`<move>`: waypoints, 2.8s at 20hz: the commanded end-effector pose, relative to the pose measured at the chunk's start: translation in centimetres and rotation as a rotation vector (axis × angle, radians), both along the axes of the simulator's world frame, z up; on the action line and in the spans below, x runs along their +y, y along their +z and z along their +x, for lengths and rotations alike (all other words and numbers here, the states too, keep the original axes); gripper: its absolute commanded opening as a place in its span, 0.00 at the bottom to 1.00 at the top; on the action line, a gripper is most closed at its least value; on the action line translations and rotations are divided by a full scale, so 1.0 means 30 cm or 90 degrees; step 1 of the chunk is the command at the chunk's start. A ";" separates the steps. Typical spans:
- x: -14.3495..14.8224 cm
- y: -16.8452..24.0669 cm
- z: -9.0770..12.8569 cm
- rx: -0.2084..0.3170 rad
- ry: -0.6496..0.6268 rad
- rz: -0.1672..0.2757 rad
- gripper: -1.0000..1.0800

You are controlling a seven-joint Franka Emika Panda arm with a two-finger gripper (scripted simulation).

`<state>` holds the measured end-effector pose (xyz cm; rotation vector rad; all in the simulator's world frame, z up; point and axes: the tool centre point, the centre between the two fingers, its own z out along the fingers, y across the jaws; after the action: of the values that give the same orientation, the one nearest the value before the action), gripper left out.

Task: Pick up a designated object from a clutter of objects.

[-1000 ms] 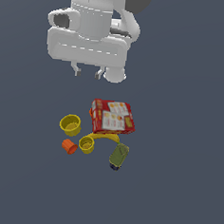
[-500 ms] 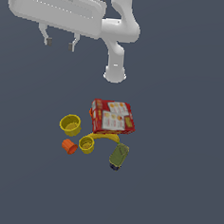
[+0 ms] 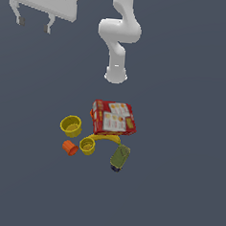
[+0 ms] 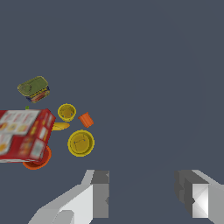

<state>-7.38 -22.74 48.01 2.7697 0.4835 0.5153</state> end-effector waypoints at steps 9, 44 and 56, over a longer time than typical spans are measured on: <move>-0.221 -0.073 -0.087 -0.037 0.090 -0.005 0.62; -0.002 -1.196 -0.026 -0.051 0.542 0.117 0.62; 0.093 -1.292 -0.028 -0.052 0.588 0.132 0.62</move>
<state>-8.25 -19.93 9.24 2.5381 1.7840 0.8905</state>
